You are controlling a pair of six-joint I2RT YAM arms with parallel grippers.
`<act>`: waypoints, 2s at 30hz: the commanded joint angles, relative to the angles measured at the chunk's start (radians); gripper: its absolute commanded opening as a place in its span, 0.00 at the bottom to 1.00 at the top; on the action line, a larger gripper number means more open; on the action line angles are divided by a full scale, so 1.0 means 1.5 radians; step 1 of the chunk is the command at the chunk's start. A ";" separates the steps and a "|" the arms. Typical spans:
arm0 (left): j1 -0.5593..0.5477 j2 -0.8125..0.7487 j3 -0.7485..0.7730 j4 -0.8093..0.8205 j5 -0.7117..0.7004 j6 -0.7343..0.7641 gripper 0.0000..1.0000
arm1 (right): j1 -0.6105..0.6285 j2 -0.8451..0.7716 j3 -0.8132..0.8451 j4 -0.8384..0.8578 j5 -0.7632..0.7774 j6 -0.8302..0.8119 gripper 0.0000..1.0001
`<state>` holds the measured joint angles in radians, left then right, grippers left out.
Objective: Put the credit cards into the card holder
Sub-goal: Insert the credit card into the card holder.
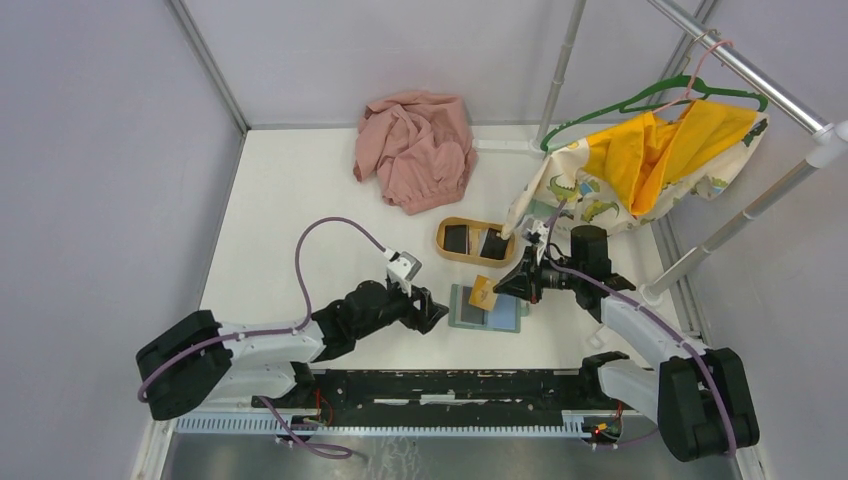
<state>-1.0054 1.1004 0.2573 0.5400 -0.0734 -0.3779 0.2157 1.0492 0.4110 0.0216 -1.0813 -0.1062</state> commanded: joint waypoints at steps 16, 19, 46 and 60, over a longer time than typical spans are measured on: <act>-0.001 0.144 0.058 0.091 -0.028 -0.108 0.68 | -0.109 0.046 -0.105 0.174 0.033 0.286 0.00; 0.000 0.163 0.063 0.105 -0.022 -0.109 0.67 | -0.123 0.060 -0.102 0.166 0.030 0.289 0.00; -0.076 0.298 0.171 -0.015 -0.206 -0.101 0.70 | -0.173 0.084 -0.114 0.161 0.024 0.313 0.00; -0.081 0.322 0.191 -0.038 -0.212 -0.106 0.48 | -0.173 0.140 -0.112 0.141 0.039 0.310 0.00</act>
<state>-1.1198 1.5665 0.5110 0.4740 -0.3622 -0.5156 -0.0414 1.2457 0.2352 0.2298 -1.0340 0.3550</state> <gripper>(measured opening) 0.501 0.009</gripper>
